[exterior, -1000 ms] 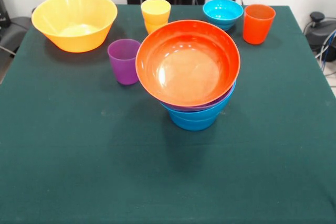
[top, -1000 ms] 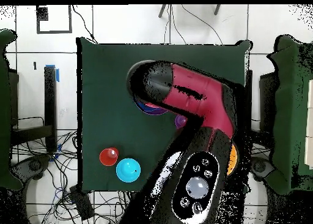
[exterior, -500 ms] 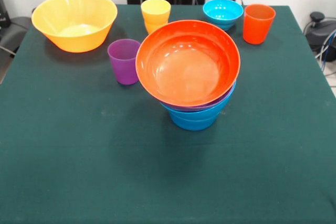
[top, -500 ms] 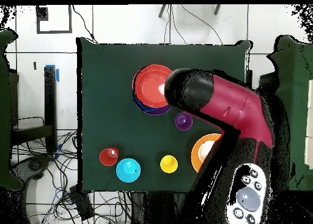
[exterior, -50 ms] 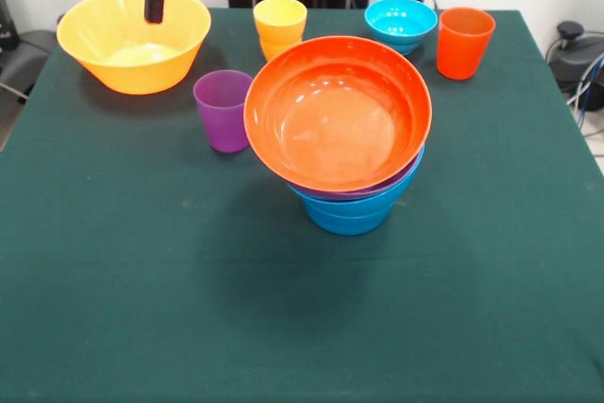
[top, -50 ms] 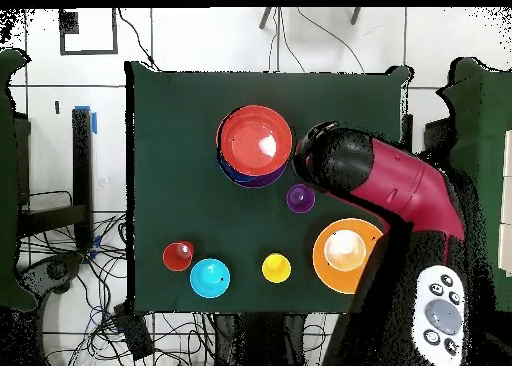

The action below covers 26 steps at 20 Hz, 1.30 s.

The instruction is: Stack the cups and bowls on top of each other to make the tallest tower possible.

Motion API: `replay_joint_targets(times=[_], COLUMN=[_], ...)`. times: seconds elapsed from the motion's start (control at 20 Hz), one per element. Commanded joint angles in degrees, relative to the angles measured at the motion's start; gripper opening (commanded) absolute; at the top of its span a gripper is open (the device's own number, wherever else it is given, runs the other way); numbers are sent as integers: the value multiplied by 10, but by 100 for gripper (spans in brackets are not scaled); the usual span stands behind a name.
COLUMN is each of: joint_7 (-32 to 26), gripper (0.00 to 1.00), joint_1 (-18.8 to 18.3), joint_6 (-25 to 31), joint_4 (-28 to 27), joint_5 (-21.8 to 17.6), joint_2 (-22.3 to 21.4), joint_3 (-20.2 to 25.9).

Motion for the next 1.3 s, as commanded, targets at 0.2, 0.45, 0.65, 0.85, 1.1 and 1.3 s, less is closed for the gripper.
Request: replay_joint_targets(times=[0.2,0.45,0.65,0.85,1.1,1.3], joint_7=[-151,-135,-115,-86,-76,-79], gripper=[100,100,100,100,100,100], joint_1=[-51,-75,-82,-74,-77,-71], joint_6=[-63,-72,-93,-103,-96,-69], joint_4=[95,112,116,113,124,119], joint_5=[-96,-122,-147,-169,-184,-197], joint_2=[24,30,42,52,61,66], joint_3=[149,177,187,183,187,183])
